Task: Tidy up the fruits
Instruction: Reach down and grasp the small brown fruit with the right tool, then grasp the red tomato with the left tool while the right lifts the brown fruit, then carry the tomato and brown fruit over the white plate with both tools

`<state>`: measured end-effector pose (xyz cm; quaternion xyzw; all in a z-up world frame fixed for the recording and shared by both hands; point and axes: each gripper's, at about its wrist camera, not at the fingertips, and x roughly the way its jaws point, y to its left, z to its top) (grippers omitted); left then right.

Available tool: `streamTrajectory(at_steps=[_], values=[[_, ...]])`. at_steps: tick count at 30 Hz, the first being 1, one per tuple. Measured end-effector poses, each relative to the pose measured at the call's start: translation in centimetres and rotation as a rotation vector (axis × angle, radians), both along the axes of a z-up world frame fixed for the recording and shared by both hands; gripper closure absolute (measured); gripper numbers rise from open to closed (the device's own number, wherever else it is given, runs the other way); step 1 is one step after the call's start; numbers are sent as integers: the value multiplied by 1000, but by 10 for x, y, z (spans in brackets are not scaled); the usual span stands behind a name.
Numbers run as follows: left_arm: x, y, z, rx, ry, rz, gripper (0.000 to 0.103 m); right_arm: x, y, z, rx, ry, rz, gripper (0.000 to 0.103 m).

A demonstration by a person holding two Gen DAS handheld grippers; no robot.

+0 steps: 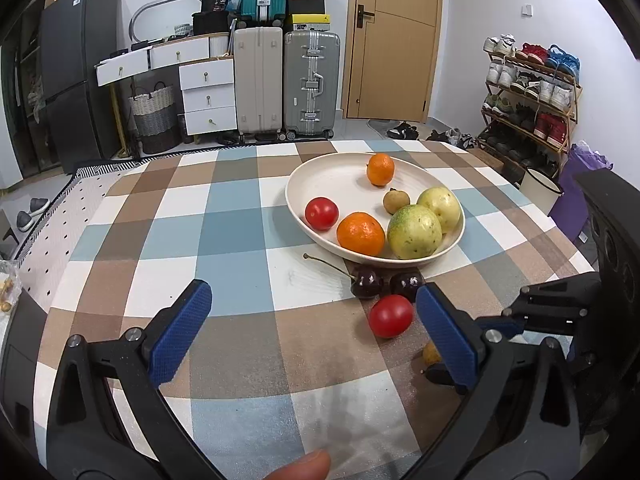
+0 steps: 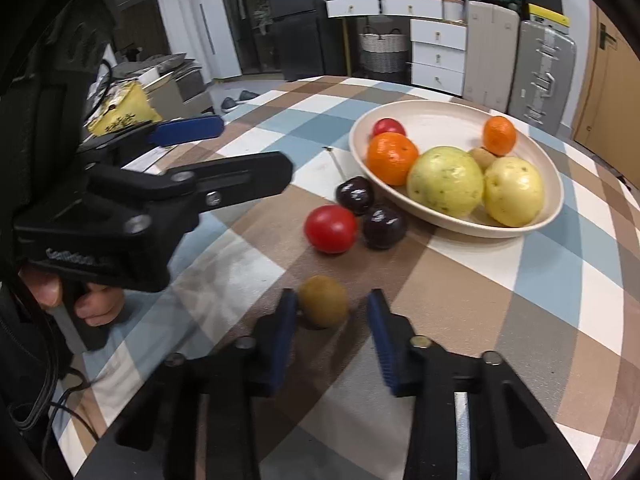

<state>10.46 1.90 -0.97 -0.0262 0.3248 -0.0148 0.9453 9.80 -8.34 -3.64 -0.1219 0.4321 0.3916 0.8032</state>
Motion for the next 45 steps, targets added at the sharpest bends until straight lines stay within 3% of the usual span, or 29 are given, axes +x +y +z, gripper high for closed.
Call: streamTrajectory(at_steps=[2, 8, 17, 21, 25, 31, 34, 38, 42, 45], values=[[0, 0, -1, -3, 1, 3, 1, 0, 0, 0, 13, 13, 11, 77], [2, 1, -2, -20, 8, 6, 1, 1, -3, 6, 38, -10, 6, 77], [10, -6, -11, -53, 76, -63, 1, 19, -33, 22, 105, -43, -124, 77], [17, -13, -20, -86, 132, -106, 16, 24, -43, 25, 125, -48, -164, 77], [20, -22, -23, -115, 150, -149, 20, 25, -46, 27, 130, -52, -177, 77], [30, -34, -35, -91, 205, -162, 38, 23, -46, 27, 136, -53, -181, 77], [34, -36, -40, -103, 230, -163, 42, 24, -46, 27, 136, -49, -180, 77], [35, -37, -39, -122, 216, -178, 50, 23, -44, 26, 133, -45, -177, 77], [36, -39, -41, -116, 228, -191, 73, 23, -42, 25, 132, -43, -172, 77], [34, -36, -39, -128, 215, -185, 75, 23, -42, 24, 132, -40, -173, 77]])
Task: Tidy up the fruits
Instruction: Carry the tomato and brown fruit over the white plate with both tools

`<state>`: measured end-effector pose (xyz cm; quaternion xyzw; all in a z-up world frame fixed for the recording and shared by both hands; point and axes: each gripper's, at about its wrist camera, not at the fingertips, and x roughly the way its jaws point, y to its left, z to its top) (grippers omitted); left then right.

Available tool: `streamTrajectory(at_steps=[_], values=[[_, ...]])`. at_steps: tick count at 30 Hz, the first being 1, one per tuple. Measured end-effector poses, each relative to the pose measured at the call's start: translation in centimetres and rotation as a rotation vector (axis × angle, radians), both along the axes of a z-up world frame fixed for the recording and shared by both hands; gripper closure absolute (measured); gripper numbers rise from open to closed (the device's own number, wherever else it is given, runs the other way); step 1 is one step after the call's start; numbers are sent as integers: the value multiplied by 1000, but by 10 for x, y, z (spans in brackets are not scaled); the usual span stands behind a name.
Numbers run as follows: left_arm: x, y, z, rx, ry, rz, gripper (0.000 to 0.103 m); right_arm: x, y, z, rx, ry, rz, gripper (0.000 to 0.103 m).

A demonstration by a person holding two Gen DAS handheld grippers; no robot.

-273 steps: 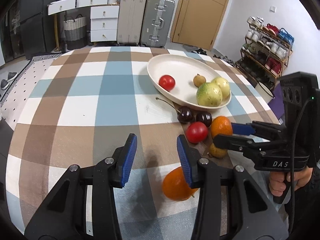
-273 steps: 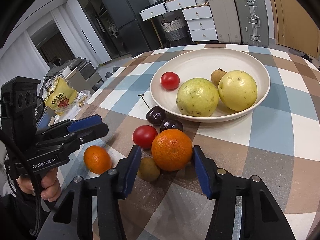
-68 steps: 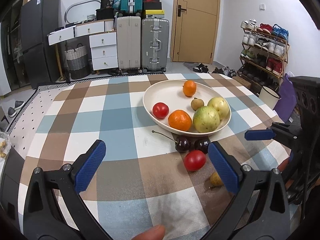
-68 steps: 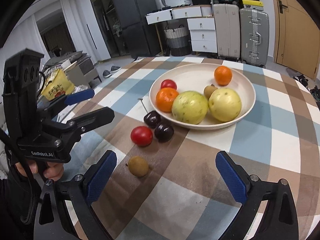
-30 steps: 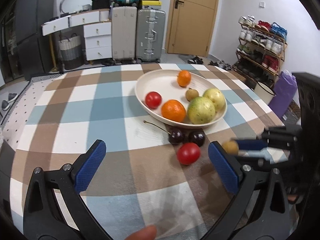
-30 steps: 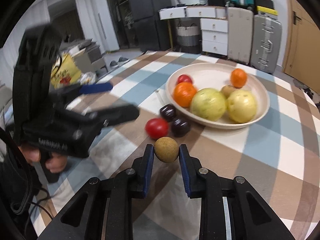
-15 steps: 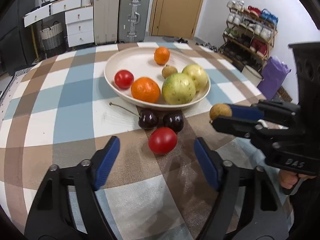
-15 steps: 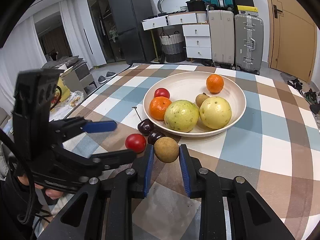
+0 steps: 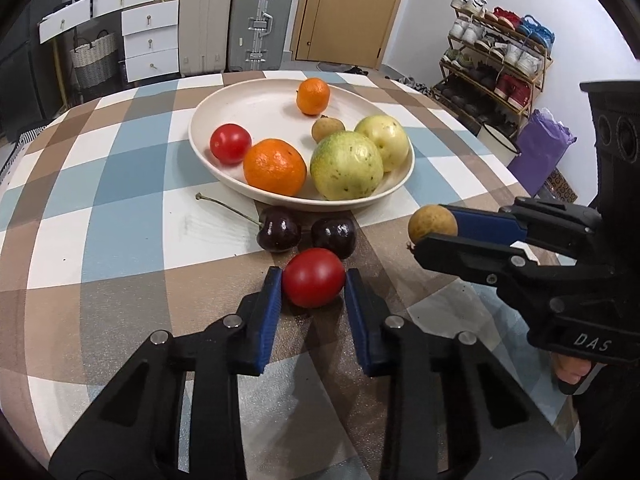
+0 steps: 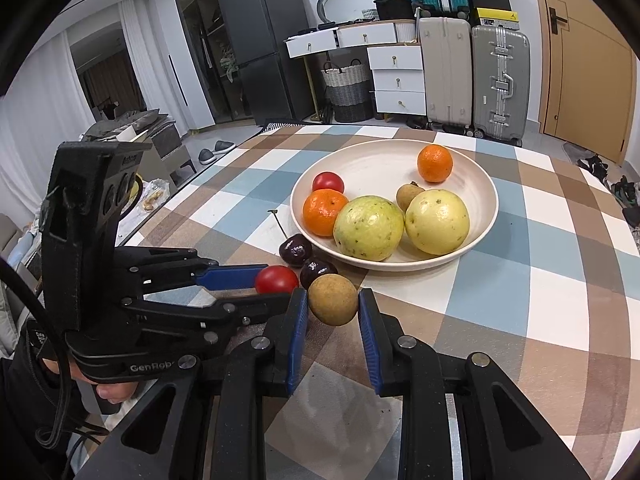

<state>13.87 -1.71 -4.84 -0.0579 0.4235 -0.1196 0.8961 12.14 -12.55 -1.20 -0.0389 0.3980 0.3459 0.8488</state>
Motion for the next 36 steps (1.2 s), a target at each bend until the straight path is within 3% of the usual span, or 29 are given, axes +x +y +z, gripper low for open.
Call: streamTrajectory(at_steps=[11, 23, 36], values=[[-12, 8, 12, -6, -59, 14, 75, 2, -7, 2, 18, -13, -20, 77], [-23, 16, 49, 15, -173, 67, 75, 10, -28, 20, 70, -52, -91, 77], [-2, 7, 99, 8, -258, 84, 75, 34, -28, 70, 80, -123, -96, 77]])
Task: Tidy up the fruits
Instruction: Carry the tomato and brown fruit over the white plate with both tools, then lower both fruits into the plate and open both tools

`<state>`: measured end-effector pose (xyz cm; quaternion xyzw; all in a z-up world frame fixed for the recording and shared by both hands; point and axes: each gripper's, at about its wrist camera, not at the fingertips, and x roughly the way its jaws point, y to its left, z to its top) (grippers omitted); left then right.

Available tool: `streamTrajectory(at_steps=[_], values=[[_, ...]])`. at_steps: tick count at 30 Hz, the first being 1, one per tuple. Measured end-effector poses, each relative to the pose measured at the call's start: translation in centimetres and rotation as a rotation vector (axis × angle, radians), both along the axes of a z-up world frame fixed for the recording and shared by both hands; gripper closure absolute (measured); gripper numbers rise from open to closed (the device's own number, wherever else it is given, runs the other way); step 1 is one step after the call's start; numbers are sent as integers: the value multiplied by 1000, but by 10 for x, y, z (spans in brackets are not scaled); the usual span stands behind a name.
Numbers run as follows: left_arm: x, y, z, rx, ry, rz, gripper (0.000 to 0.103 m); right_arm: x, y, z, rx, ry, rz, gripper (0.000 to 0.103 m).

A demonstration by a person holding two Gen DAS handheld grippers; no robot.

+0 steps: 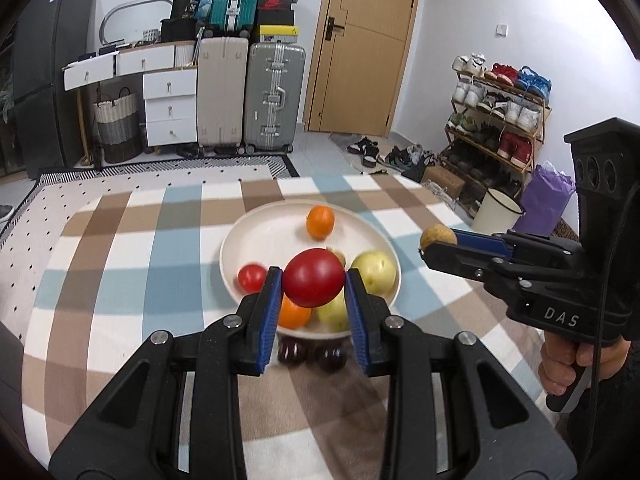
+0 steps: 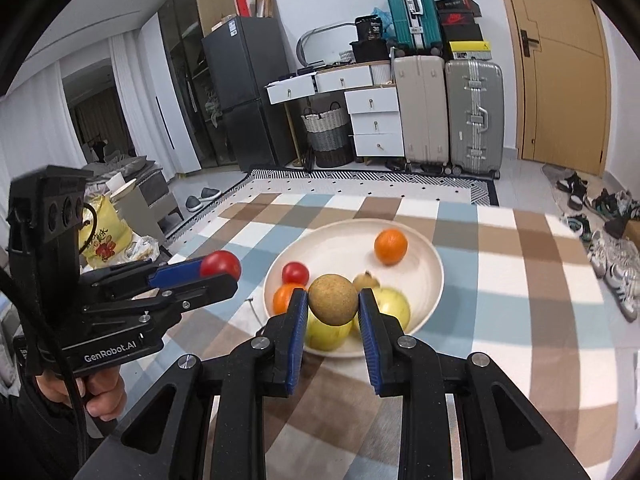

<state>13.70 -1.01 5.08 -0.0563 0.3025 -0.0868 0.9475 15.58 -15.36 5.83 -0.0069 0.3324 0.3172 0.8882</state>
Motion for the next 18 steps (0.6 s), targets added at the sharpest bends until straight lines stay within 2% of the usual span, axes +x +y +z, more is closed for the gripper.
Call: streamTrajectory(at_steps=[8, 18], values=[[21, -2, 13, 26, -35, 29, 74, 29, 4, 11, -7, 2, 0, 77], [61, 11, 7, 11, -29, 82, 75, 66, 6, -5, -5, 34, -15, 77]])
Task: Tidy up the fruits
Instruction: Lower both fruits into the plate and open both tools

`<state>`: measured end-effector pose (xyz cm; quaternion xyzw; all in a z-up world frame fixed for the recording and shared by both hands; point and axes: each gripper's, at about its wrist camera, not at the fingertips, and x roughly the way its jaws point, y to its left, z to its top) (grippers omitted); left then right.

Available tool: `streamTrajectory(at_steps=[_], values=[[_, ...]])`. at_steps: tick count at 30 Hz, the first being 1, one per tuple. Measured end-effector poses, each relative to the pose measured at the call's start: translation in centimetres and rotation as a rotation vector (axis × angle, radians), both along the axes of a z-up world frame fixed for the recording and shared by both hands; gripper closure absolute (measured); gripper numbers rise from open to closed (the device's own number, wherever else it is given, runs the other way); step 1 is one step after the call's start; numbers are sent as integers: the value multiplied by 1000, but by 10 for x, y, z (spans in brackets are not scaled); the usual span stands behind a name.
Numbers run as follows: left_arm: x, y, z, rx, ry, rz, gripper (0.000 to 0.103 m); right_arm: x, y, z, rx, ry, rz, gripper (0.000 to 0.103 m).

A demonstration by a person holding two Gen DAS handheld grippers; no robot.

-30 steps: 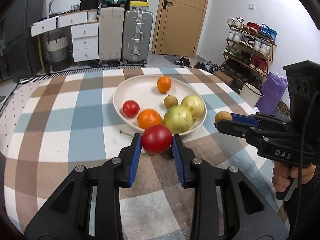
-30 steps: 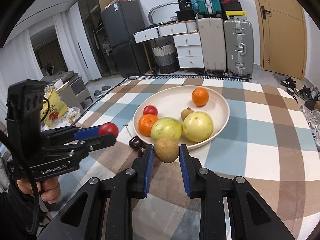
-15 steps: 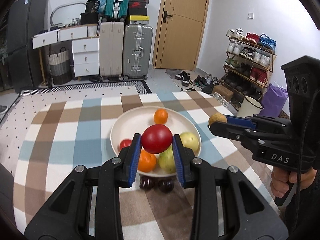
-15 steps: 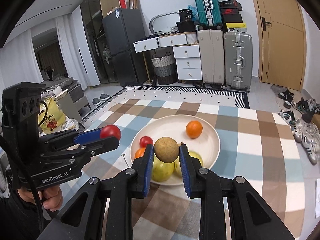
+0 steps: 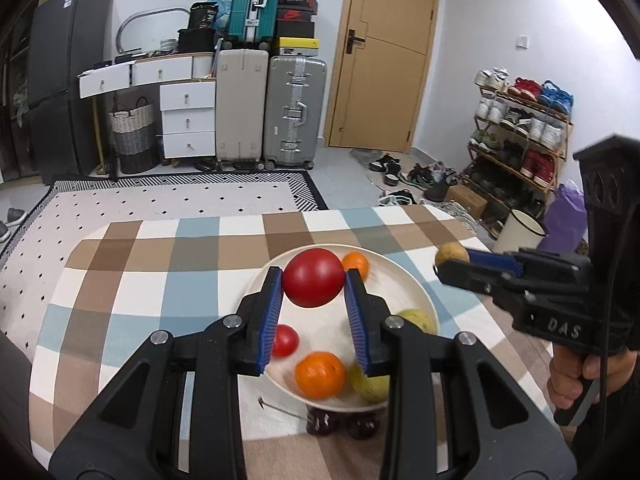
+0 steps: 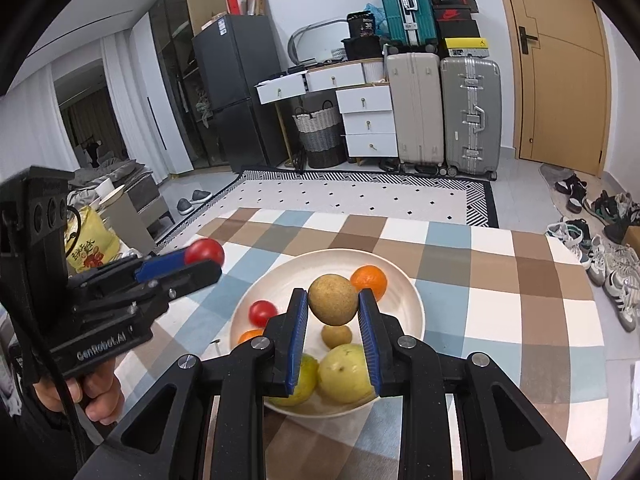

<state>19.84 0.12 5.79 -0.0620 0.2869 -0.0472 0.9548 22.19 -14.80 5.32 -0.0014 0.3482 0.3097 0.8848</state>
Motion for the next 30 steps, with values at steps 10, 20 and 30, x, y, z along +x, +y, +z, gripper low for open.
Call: streamTrajectory(at_steps=[10, 20, 30], values=[[27, 1, -41, 2, 71, -3, 74, 17, 5, -31, -24, 45, -12, 77], [38, -8, -65, 11, 104, -12, 74, 28, 7, -52, -34, 71, -71, 77], [44, -13, -76, 43, 123, -22, 74, 32, 8, -63, -32, 113, -81, 77]])
